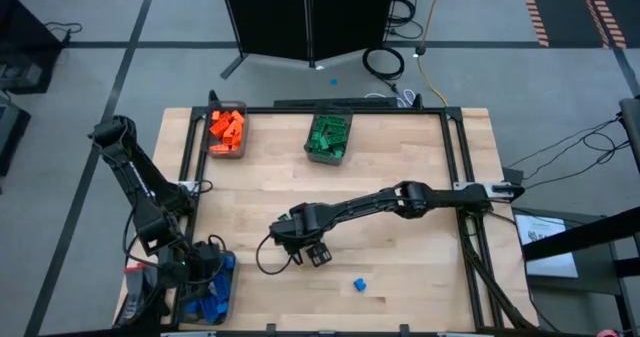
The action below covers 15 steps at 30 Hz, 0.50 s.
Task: Sort blocks
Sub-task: Put the green game piece into the top right black transparent bin
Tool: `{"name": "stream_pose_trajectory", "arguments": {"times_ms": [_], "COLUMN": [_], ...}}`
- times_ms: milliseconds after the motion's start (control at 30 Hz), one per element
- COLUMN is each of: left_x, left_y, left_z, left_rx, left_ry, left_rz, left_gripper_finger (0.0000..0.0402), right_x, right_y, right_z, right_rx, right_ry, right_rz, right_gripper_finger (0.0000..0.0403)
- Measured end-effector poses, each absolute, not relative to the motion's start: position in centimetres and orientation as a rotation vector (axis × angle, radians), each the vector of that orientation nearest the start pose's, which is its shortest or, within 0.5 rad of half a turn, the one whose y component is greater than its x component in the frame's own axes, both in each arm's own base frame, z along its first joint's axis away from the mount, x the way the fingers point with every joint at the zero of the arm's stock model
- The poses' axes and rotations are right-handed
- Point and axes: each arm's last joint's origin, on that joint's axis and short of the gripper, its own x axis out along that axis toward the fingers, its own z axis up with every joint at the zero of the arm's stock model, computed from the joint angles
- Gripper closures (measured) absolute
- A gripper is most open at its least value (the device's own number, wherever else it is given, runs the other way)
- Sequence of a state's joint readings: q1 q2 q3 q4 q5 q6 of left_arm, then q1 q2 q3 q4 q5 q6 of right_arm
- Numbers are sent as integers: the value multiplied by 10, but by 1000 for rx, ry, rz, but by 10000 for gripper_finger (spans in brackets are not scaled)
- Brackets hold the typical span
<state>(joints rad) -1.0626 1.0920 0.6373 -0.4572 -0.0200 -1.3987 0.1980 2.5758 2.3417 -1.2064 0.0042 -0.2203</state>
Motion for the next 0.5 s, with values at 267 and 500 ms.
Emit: {"name": "stream_pose_trajectory", "arguments": {"times_ms": [267,500], "left_x": [101,101], "left_y": [-177,-177], "left_z": [208,208], "left_rx": [-716,-713], "left_ry": [1242,1219], "left_rz": [-204,-190], "left_gripper_finger": [146,146], "right_x": [489,487], "right_y": [95,92], "right_z": [152,157], "right_rx": [-404,-420], "right_ry": [1509,1524], "right_rz": [243,154], "right_gripper_finger": [145,145]}}
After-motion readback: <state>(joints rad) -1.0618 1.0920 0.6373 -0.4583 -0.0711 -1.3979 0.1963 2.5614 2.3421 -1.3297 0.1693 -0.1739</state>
